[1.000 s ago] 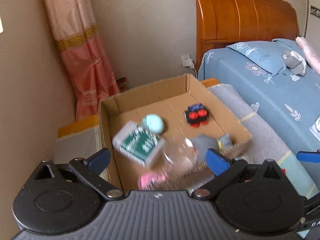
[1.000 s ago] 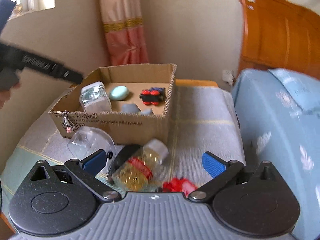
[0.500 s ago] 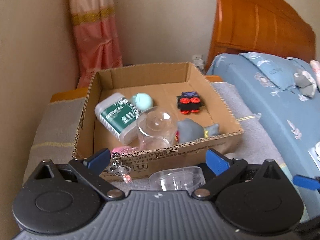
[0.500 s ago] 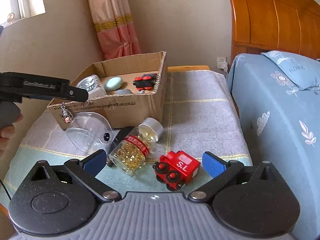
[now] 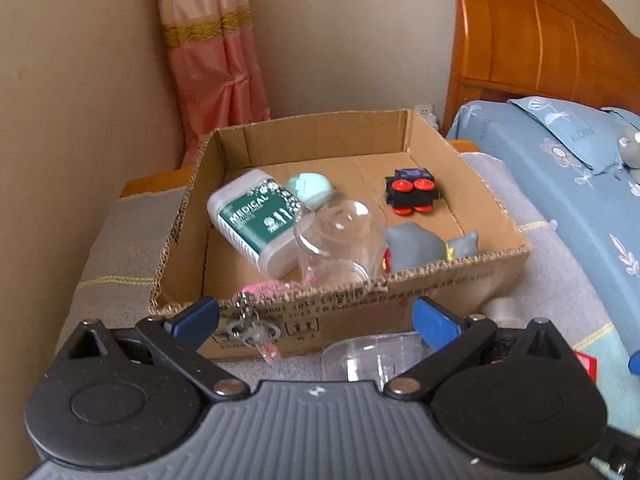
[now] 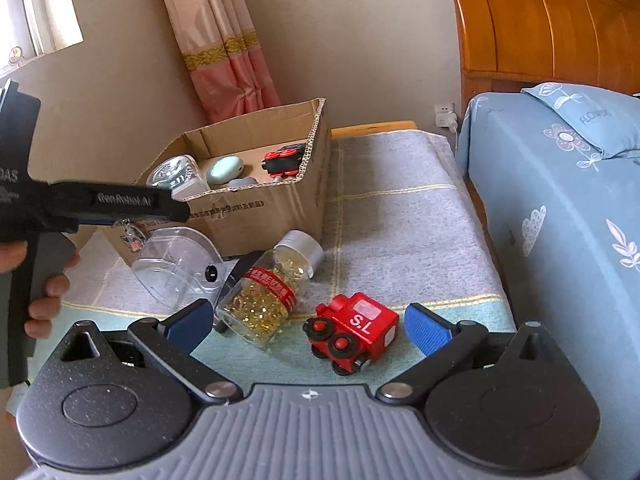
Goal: Organize rigid objects
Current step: 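Move right gripper to the red S.L toy train while left gripper approaches the clear red-labelled container, then grasp the red S.L train with right gripper while left gripper grasps the clear container, then carry the red train and clear container into the box and open both grippers, then move right gripper to the gold capsule bottle while left gripper approaches the black paddle, then grasp the capsule bottle with right gripper while left gripper grasps the black paddle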
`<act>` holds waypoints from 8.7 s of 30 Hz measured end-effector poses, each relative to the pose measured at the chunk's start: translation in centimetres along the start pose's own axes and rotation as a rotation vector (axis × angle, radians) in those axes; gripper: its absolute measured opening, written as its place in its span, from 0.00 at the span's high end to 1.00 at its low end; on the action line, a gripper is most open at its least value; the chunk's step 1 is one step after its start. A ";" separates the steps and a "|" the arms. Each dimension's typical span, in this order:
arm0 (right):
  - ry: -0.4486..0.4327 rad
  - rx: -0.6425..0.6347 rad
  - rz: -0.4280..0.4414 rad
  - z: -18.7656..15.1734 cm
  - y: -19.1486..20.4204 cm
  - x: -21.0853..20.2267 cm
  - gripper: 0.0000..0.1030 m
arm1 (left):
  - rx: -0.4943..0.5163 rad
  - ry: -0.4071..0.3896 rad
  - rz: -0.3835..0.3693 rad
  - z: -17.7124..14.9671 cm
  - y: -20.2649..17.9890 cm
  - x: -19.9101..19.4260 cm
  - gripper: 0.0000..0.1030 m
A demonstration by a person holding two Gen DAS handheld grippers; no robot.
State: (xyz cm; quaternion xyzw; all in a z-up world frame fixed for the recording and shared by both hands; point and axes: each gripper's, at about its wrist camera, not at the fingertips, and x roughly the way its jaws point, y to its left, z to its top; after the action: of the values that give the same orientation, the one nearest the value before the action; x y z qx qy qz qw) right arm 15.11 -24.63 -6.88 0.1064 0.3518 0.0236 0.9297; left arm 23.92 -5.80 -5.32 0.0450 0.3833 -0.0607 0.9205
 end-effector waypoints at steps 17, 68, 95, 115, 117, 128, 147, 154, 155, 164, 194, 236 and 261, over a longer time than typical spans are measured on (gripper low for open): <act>0.049 -0.051 -0.007 -2.0 -0.6 0.7 0.00 | 0.125 0.057 -0.145 -3.9 2.4 -4.1 0.01; 0.094 -0.319 -0.013 -4.0 -1.6 3.5 0.00 | 0.093 0.050 -0.144 -7.4 3.0 -1.1 0.01; 0.144 -0.493 0.157 -0.1 -2.0 5.3 0.47 | 0.061 0.062 -0.171 -6.5 3.3 -0.3 0.27; 0.020 -0.514 0.205 5.5 0.6 0.5 0.47 | 0.261 0.061 -0.266 -1.4 3.4 -5.3 0.27; -0.002 -0.517 0.217 6.7 1.3 0.7 0.47 | 0.289 0.039 -0.265 0.1 3.4 -6.0 0.27; -0.038 -0.490 0.193 13.6 3.8 5.1 0.47 | 0.337 0.014 -0.221 9.6 3.9 -3.5 0.27; -0.030 -0.355 0.161 14.4 2.8 7.6 0.02 | 0.352 0.142 -0.180 15.8 1.0 6.9 0.27; -0.019 -0.388 0.125 13.2 2.5 5.6 0.01 | 0.359 0.216 -0.162 16.6 -0.9 10.5 0.27; -0.019 -0.388 0.119 13.0 2.4 5.4 0.01 | 0.360 0.228 -0.153 16.5 -1.1 11.1 0.27; 0.009 -0.352 0.109 11.5 0.7 5.4 0.00 | 0.310 0.155 -0.137 18.0 -1.0 10.2 0.16; 0.071 -0.335 0.287 6.7 1.6 9.3 0.00 | 0.175 0.088 -0.177 1.5 4.5 -3.2 0.02; 0.080 -0.598 0.180 3.1 2.7 8.0 0.00 | 0.181 0.094 -0.206 -3.8 0.4 -0.7 0.02; 0.060 -0.310 0.021 -0.3 1.0 3.2 0.08 | 0.173 0.143 -0.153 -5.3 -1.8 3.5 0.01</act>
State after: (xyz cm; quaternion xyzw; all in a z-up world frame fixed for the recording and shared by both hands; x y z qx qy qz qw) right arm 17.37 -23.22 -8.92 -0.0354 0.3706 0.0907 0.9237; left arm 22.36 -7.15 -11.59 0.0992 0.4433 -0.1602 0.8763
